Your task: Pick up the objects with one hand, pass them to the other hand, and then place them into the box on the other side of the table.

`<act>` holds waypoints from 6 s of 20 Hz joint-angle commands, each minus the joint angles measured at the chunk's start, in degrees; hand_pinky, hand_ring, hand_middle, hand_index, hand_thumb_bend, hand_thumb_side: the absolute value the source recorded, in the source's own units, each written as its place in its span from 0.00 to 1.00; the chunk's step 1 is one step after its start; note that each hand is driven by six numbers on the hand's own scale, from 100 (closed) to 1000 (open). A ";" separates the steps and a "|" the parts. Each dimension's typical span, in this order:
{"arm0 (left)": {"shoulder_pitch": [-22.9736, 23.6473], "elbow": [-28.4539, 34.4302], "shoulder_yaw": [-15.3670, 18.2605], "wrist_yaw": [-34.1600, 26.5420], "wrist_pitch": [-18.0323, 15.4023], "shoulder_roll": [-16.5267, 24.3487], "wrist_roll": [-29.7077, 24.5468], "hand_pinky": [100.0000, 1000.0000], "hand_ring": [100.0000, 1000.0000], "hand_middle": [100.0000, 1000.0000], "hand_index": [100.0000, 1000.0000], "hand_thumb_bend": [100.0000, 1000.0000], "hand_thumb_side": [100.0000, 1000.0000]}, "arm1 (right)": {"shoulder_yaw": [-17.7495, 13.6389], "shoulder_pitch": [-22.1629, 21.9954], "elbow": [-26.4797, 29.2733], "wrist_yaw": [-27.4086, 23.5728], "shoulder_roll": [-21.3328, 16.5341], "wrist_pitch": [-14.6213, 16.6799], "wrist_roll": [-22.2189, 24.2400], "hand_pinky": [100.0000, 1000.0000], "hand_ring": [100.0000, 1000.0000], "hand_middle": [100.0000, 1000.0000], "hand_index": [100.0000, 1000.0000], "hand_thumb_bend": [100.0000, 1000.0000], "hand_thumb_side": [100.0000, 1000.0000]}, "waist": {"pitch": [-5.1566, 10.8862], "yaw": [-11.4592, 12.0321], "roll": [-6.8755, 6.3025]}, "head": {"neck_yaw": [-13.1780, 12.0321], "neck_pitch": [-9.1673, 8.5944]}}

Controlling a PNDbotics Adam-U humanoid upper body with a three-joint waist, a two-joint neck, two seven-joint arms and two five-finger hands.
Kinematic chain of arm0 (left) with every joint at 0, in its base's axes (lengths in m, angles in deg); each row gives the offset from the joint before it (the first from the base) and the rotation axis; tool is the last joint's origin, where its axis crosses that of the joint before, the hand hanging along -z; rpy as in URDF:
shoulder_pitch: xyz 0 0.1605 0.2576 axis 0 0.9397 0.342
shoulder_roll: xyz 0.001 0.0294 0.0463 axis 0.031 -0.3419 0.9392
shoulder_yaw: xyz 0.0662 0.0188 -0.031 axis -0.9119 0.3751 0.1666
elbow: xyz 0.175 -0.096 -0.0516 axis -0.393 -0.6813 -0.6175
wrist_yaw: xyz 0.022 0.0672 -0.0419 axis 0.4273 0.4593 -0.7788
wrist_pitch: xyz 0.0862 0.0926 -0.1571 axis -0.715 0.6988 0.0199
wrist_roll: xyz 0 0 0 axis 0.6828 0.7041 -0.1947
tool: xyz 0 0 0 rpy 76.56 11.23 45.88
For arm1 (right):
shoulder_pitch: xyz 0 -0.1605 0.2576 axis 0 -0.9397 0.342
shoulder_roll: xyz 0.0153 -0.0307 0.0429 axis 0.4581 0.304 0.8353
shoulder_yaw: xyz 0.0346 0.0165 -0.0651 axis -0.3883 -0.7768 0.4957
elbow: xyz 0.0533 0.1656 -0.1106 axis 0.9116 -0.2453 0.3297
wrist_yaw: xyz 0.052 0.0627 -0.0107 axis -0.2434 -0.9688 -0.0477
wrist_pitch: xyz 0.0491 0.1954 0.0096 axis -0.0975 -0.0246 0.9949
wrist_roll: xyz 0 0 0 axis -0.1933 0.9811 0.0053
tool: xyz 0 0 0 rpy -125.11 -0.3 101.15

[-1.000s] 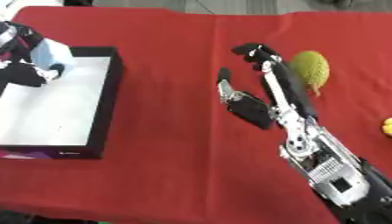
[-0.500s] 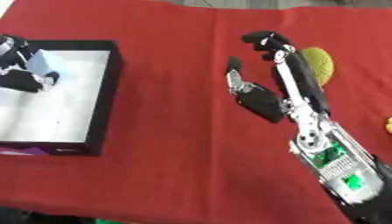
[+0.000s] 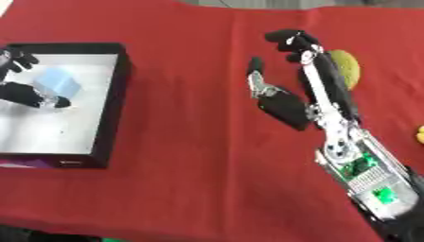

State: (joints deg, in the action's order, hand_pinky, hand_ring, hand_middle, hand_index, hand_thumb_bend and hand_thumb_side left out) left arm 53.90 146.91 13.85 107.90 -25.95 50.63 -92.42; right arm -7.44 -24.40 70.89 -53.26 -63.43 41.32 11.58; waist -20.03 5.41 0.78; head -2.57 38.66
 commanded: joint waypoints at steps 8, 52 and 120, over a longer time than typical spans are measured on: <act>0.11 9.16 3.89 -6.09 0.36 1.10 8.77 0.87 0.72 0.71 0.79 0.72 0.36 | -2.53 0.99 2.34 -0.31 -2.99 -0.55 -0.71 0.78 0.81 0.81 0.81 0.00 0.46 | 1.60 -0.24 -0.45 | 6.26 0.48; 2.74 19.50 5.59 -27.30 -8.27 0.34 17.67 0.89 0.70 0.66 0.75 0.83 0.46 | -27.56 -26.78 4.71 -16.83 -47.22 -13.66 30.37 0.86 0.90 0.91 0.90 0.20 0.44 | 1.45 -2.83 -0.26 | 14.71 -0.03; 3.59 21.17 6.22 -28.16 -7.28 -0.83 18.92 0.88 0.68 0.62 0.71 0.76 0.45 | -27.20 -22.87 8.34 -23.87 -41.27 -12.99 15.52 0.80 0.72 0.65 0.65 0.00 0.00 | 0.61 -2.52 -2.11 | 12.67 -1.59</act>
State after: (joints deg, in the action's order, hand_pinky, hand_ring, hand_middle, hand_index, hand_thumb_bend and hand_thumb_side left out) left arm 58.36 167.07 19.37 80.07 -33.08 48.58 -73.64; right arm -34.34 -47.94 77.57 -76.91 -103.67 28.31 27.58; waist -21.00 2.86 -1.37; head 10.19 38.03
